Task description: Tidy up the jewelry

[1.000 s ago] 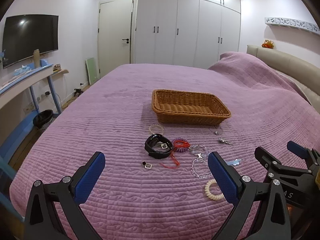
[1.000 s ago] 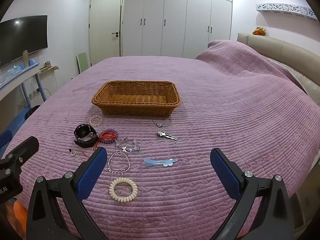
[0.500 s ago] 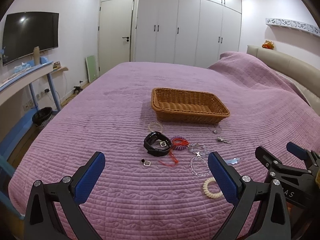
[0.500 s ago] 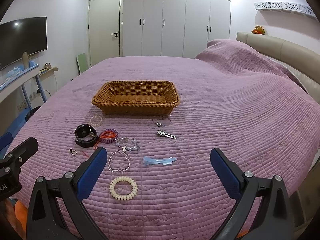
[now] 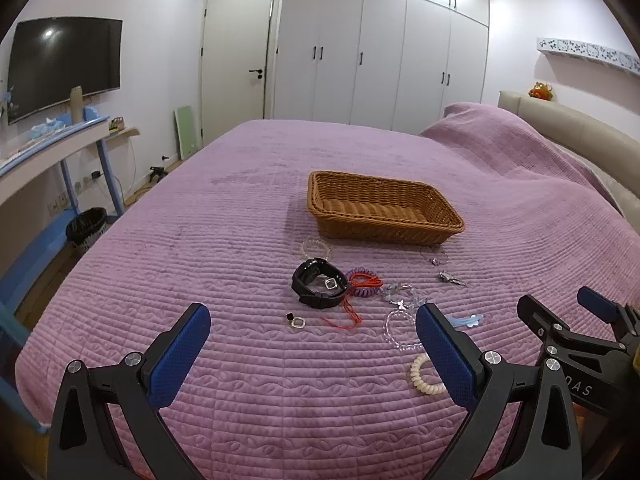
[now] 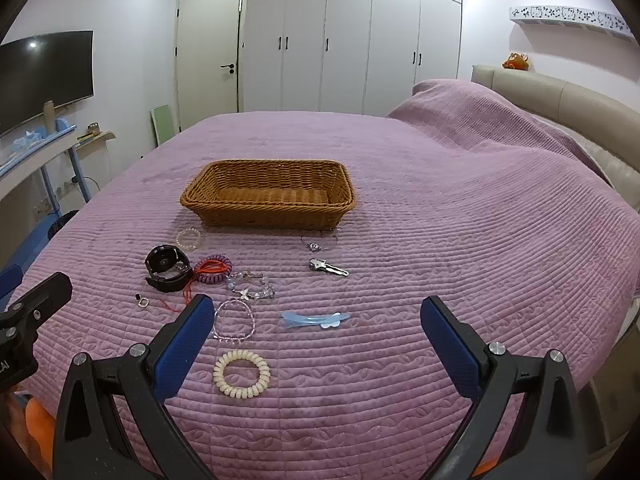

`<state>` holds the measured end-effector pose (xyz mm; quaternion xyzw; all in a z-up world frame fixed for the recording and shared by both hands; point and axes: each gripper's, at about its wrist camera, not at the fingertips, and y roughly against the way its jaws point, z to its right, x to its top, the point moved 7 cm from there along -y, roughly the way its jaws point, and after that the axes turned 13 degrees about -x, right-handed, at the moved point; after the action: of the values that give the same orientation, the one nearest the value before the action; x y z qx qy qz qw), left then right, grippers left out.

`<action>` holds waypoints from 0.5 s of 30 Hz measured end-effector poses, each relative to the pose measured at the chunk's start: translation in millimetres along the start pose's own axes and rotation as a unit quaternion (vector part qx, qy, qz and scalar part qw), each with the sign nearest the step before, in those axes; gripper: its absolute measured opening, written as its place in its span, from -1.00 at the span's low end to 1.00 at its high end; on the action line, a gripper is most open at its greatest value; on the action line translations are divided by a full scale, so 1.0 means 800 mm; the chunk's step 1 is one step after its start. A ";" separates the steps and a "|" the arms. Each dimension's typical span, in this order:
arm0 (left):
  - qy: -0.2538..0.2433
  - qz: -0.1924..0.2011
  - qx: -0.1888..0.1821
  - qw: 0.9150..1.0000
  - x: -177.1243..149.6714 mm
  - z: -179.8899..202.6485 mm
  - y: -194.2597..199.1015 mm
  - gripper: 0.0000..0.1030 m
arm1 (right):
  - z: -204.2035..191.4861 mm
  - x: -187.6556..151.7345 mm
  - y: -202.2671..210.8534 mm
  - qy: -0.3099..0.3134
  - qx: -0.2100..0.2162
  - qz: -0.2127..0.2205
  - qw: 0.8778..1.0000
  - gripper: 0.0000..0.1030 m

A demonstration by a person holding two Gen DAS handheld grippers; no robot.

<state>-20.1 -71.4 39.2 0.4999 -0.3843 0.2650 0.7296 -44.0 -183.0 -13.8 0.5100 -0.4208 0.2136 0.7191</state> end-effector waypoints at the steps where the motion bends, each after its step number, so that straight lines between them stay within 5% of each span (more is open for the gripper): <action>1: -0.002 0.000 0.000 1.000 -0.001 -0.005 -0.001 0.98 | 0.000 0.000 0.000 0.000 0.000 -0.001 1.000 1.00; 15: -0.008 -0.042 0.004 0.999 -0.045 -0.077 -0.042 0.98 | 0.001 -0.021 -0.024 0.008 0.021 -0.017 1.000 1.00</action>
<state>3.7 -26.1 -21.0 0.5204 -0.3677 0.2314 0.7352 -39.7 -189.3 -38.0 0.5301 -0.4016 0.2143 0.7154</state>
